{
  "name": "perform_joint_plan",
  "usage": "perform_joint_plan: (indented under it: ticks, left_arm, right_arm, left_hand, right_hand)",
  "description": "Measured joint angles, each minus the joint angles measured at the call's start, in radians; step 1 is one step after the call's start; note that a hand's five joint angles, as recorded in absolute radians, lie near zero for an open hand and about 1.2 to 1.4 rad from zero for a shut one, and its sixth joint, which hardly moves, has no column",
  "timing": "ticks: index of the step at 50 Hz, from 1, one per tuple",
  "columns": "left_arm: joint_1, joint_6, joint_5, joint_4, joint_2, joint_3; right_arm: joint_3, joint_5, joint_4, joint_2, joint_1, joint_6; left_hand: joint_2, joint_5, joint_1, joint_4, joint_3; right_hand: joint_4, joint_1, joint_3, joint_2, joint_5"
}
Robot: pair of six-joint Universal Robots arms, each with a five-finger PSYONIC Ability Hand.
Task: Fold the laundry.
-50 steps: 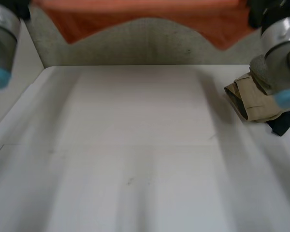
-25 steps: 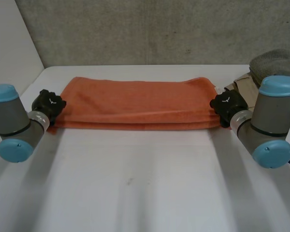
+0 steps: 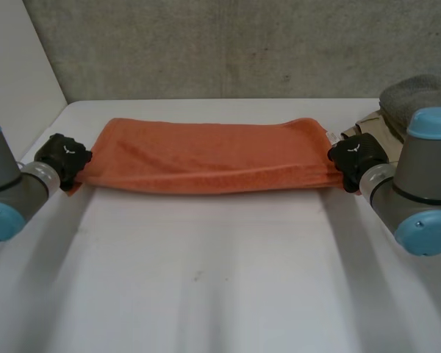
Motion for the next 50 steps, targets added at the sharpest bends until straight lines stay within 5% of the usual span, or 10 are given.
perform_joint_plan:
  ticks: [8,17,23,32,39,50]
  left_arm:
    - [0.013,0.036,-0.003,-0.257,0.165,-0.086]
    - [0.018,0.245,-0.115,-0.578,0.295,-0.241]
    - [-0.009,0.342,-0.165,-0.622,0.342,-0.302]
    - [-0.108,0.309,-0.229,-0.452,0.275,-0.139]
    - [-0.185,0.221,-0.241,-0.239,0.047,0.176]
    - [-0.249,0.221,-0.249,-0.136,-0.294,0.596]
  right_arm:
    - [0.012,-0.068,0.195,-0.076,-0.018,-0.114]
    - [0.024,-0.11,0.676,-0.141,-0.064,-0.485]
    - [0.039,-0.121,0.828,-0.162,-0.095,-0.56]
    - [0.031,-0.095,0.545,-0.127,-0.104,-0.41]
    - [0.028,-0.01,0.236,-0.044,-0.077,-0.284]
    - [0.009,0.097,-0.158,0.069,-0.016,-0.236]
  left_hand:
    - [0.0,0.0,0.0,0.0,0.0]
    - [0.0,0.0,0.0,0.0,0.0]
    - [0.0,0.0,0.0,0.0,0.0]
    - [0.0,0.0,0.0,0.001,0.0]
    - [0.0,0.0,0.0,0.001,0.0]
    - [0.001,0.0,0.0,0.001,0.001]
  right_hand:
    - [0.0,0.0,0.0,0.0,0.0]
    - [0.0,0.0,0.0,0.0,0.0]
    - [0.0,0.0,0.0,0.0,0.0]
    - [0.0,0.0,0.0,0.0,0.0]
    - [0.0,0.0,0.0,0.0,0.0]
    - [0.0,0.0,0.0,0.0,0.0]
